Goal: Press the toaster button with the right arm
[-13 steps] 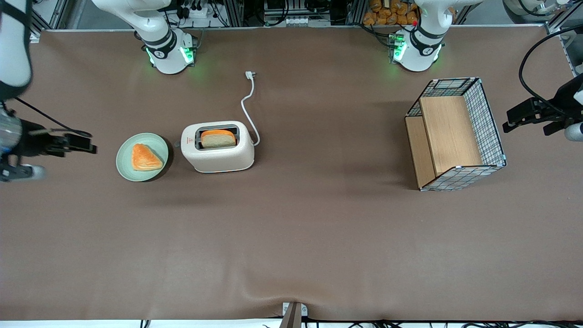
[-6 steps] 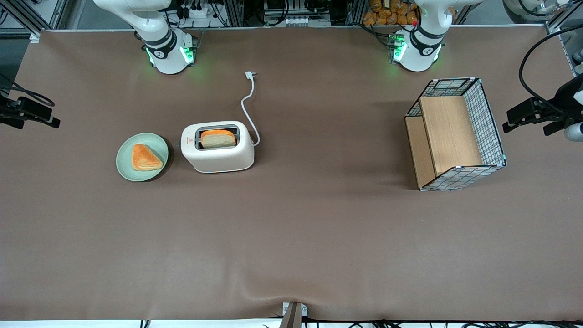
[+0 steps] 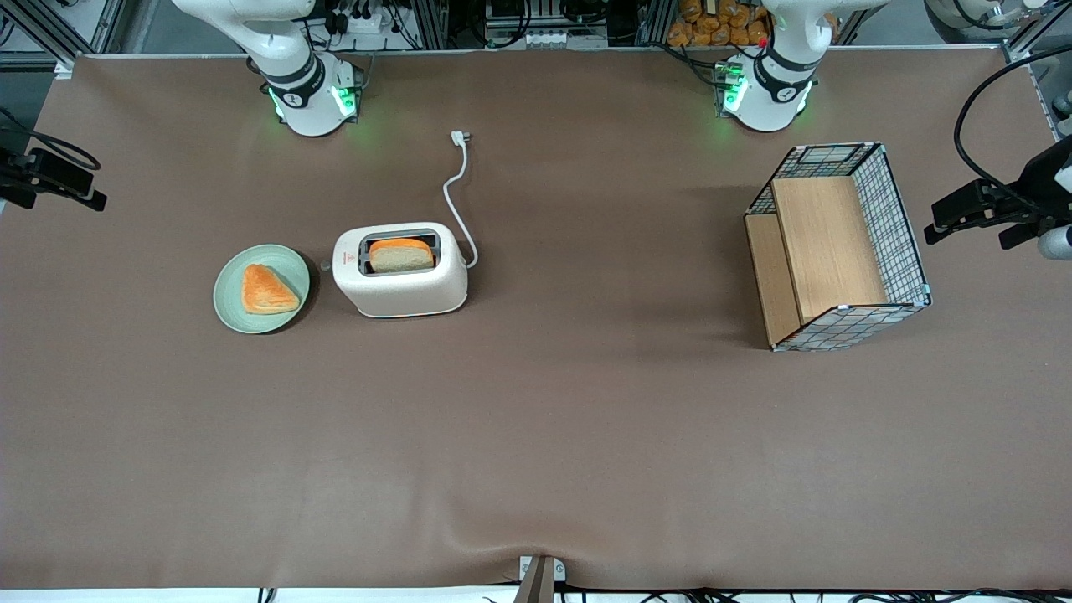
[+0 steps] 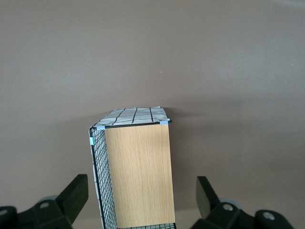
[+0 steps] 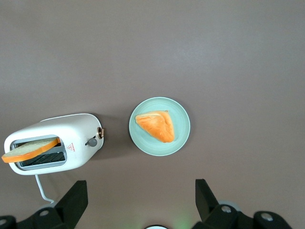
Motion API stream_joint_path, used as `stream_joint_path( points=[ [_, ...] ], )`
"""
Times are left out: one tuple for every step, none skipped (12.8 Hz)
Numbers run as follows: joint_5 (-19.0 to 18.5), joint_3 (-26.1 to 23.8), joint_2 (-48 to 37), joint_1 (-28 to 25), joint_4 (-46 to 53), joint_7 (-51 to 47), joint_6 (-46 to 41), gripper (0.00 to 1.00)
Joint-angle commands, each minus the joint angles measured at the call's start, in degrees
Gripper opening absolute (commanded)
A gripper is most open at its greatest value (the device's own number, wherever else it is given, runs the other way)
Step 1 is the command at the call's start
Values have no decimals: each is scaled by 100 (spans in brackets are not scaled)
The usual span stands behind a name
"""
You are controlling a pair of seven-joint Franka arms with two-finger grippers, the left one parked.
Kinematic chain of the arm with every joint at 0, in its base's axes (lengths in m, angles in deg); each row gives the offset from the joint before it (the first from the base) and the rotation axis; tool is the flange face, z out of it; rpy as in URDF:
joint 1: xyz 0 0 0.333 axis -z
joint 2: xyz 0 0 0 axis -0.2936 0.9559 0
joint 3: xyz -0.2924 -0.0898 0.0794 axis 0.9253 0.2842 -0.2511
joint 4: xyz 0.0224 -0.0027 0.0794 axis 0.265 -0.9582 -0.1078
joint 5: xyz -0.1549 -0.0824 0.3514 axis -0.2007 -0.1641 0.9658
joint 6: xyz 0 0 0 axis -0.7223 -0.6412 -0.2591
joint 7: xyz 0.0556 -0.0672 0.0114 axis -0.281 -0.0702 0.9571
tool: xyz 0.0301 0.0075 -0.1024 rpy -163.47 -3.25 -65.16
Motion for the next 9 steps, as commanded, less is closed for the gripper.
stream_joint_path(
  points=[
    [-216,-145,-29,158,29,-83,-62,100],
    [-225,-145,-29,158,30,-101,-70,100],
    [-217,-145,-38,158,30,-153,-88,100],
    [-217,-145,-29,149,38,-162,-140,100],
    [-199,-145,-38,149,47,-162,-150,100],
    [-190,-145,-38,149,47,-162,-150,100],
    [-199,-145,-38,141,47,-162,-150,100],
    [-199,-145,-38,132,47,-162,-150,100],
    [-199,-145,-29,123,65,-171,-150,100]
  ],
)
